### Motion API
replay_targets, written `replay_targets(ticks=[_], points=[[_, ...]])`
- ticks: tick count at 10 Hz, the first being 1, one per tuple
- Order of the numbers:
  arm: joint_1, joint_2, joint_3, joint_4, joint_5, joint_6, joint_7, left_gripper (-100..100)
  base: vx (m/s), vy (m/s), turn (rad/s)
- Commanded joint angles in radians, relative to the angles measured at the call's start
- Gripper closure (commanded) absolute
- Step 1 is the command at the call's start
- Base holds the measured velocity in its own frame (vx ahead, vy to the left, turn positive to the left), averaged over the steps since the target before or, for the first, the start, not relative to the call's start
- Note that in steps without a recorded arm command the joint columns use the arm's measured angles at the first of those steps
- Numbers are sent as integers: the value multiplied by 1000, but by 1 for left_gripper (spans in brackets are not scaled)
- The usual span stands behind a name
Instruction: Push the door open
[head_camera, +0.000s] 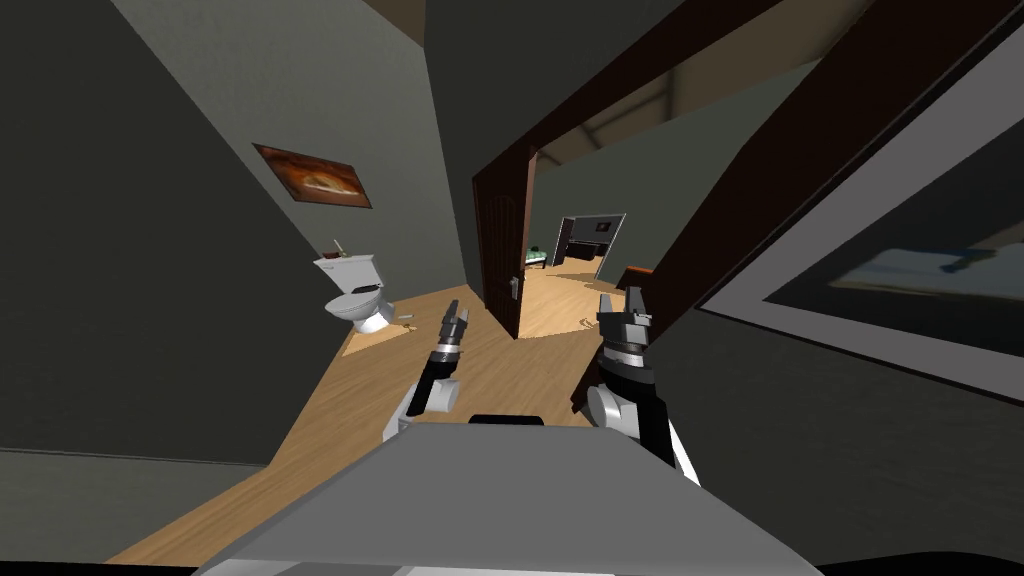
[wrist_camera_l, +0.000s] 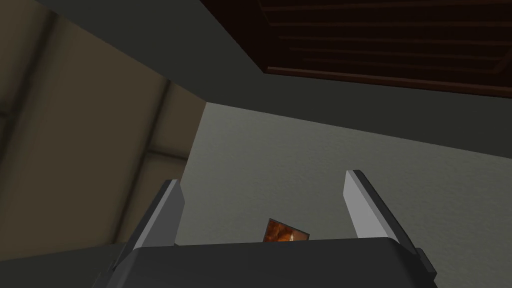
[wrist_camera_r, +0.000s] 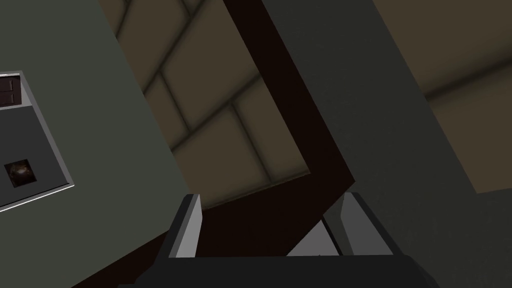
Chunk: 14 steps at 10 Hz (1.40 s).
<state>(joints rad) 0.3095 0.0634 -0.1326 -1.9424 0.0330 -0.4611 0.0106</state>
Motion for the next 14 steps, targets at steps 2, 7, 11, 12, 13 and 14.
replay_targets(ticks=[2,7,11,12,13,14], points=[[-44,6,-20,71,-10,1,10,-100,112,57,-67],[-108,18,-42,173,-21,2,30,-100,104,65,-58],[-176,26,-66,280,-32,3,51,-100,92,68,-66],[-189,28,-71,302,-34,3,56,-100,128,106,-80],[-203,29,-76,324,-37,4,60,-100,116,91,-51],[-217,30,-81,346,-39,4,64,-100,106,69,-53]])
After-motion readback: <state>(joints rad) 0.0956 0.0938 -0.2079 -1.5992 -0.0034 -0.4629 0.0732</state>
